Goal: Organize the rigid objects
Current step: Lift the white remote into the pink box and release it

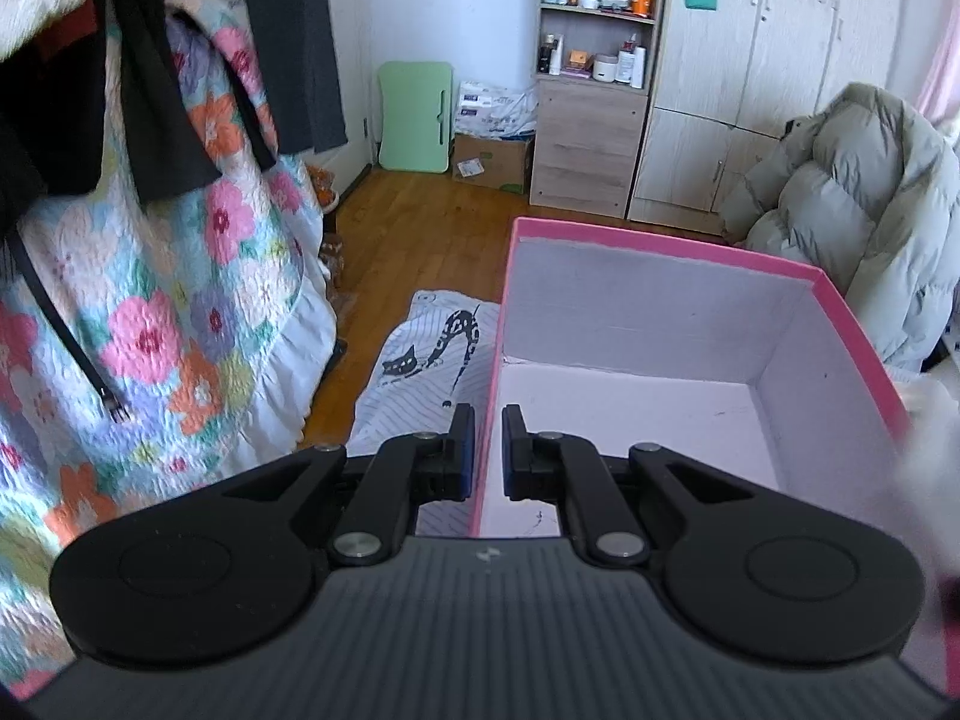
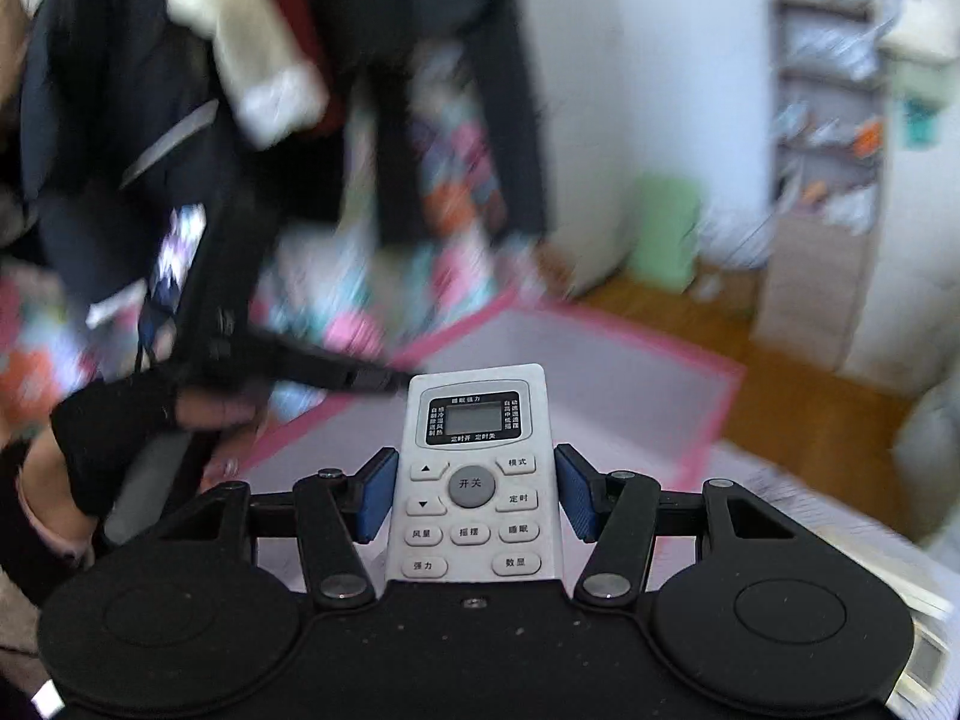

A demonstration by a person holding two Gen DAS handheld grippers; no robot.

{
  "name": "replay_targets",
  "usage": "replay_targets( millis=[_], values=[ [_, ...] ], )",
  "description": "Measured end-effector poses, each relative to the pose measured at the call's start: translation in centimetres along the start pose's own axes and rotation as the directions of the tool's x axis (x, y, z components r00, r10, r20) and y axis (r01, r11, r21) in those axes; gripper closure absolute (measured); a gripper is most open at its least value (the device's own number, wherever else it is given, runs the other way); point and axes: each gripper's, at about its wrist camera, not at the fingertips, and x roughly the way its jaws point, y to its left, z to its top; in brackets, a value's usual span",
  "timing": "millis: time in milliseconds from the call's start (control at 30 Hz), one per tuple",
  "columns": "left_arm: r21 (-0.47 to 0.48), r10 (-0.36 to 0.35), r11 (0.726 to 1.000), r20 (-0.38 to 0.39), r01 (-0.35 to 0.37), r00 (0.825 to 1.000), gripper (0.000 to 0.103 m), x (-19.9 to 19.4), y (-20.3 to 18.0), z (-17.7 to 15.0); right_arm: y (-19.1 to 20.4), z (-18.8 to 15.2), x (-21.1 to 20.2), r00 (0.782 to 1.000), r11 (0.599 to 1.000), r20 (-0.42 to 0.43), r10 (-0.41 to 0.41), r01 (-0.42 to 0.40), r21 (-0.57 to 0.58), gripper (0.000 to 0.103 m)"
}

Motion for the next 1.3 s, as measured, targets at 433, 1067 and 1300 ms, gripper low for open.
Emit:
replay_targets(
  millis=[433,1067,1300],
  values=[
    [0.011,0.009,1.0,0.01,-0.01,1.0,0.096,-0.1,-0.2,0.0,2.2,0.8,12.0,0.899,0.992,-0.435,-0.046,-0.01,-0.125,0.042],
    [0.001,-0.003,1.0,0.009,0.003,1.0,0.096,-0.3,-0.1,0.0,-1.2,-0.3,12.1,0.852,0.948,-0.502,0.147,0.023,0.317,0.041],
    [0.018,0.002,1.0,0.014,-0.002,1.0,0.096,-0.3,-0.3,0.0,-1.3,0.0,5.4,0.948,0.96,-0.289,0.135,-0.054,0.274,0.043]
  ],
)
